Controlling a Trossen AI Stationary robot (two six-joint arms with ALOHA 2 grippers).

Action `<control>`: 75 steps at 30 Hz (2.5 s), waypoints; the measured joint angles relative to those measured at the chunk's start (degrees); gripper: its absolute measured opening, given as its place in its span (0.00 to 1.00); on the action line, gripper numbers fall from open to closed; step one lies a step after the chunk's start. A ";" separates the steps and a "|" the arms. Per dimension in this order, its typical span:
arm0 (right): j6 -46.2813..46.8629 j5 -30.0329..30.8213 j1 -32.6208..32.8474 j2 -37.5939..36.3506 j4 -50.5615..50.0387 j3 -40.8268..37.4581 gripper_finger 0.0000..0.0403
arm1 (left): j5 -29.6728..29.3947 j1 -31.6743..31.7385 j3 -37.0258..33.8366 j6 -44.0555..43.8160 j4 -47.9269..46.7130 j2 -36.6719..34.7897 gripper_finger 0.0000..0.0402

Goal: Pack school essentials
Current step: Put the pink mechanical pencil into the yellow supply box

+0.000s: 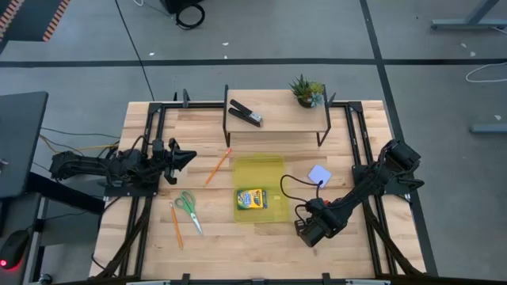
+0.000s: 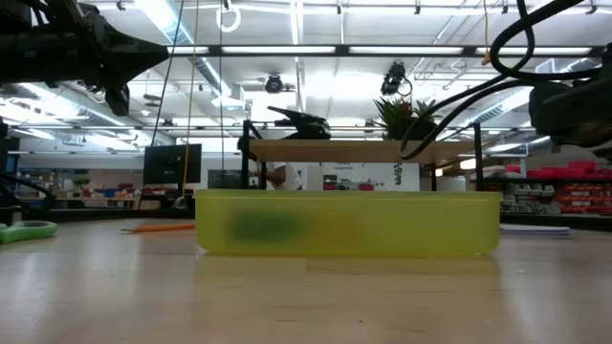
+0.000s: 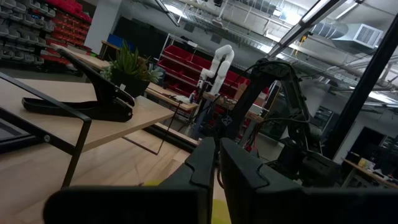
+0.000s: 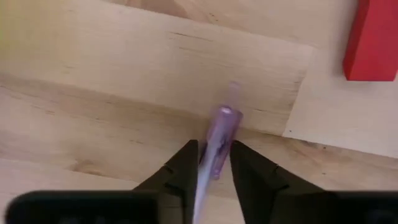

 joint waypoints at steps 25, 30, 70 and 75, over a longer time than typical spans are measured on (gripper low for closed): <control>-7.86 1.60 0.00 0.37 0.20 2.74 0.15 | 0.00 0.00 0.00 0.00 0.00 0.00 0.08; -10.80 1.60 0.00 0.35 0.13 4.68 0.15 | 0.00 0.00 0.00 0.02 0.00 -0.01 0.10; -90.92 15.03 -18.51 0.11 9.95 21.18 0.15 | 0.00 0.00 0.00 0.00 0.00 -0.02 0.09; -95.68 12.09 -18.53 0.09 14.21 18.15 0.15 | 0.00 0.00 0.00 -0.01 -0.01 0.00 0.07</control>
